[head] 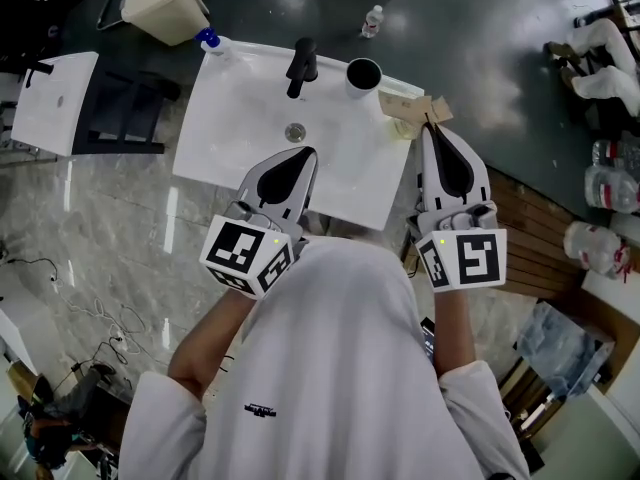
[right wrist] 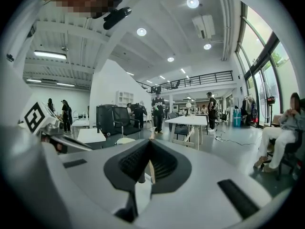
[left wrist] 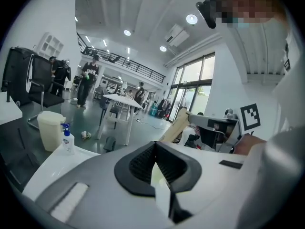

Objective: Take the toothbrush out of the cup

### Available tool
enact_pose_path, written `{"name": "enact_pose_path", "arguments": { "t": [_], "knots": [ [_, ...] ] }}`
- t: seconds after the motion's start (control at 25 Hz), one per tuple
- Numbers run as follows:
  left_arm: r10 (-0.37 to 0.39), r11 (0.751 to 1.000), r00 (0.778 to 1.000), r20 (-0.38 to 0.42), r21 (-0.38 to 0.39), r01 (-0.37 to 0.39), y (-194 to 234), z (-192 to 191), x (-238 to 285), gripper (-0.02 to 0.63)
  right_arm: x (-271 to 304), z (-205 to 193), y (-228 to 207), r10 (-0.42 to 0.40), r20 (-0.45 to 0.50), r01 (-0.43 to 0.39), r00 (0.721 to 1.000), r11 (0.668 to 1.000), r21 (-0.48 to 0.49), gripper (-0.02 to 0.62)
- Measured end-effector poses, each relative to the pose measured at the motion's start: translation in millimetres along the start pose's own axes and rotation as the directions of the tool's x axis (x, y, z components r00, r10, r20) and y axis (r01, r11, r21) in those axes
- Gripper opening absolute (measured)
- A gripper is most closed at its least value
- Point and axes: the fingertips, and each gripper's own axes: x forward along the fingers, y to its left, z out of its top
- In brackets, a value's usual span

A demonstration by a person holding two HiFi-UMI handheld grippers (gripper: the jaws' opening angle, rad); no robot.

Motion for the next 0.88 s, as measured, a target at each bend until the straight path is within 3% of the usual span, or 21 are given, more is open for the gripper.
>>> {"name": "enact_pose_path", "arguments": {
  "t": [0.48,0.88],
  "knots": [
    [-0.019,0.999,1.0,0.004,0.049,0.019,-21,7,4,0.005,-42,-29,-8,-0.007,-0.043,0.009,0.999,0.999,0.036,0.006],
    [-0.114,0.99,0.992,-0.056,0.078,0.118,-54,1,43,0.005,-78,-42,-29,-0.076,-0.079,0.082,0.994,0.994,0.077,0.006]
  ]
}}
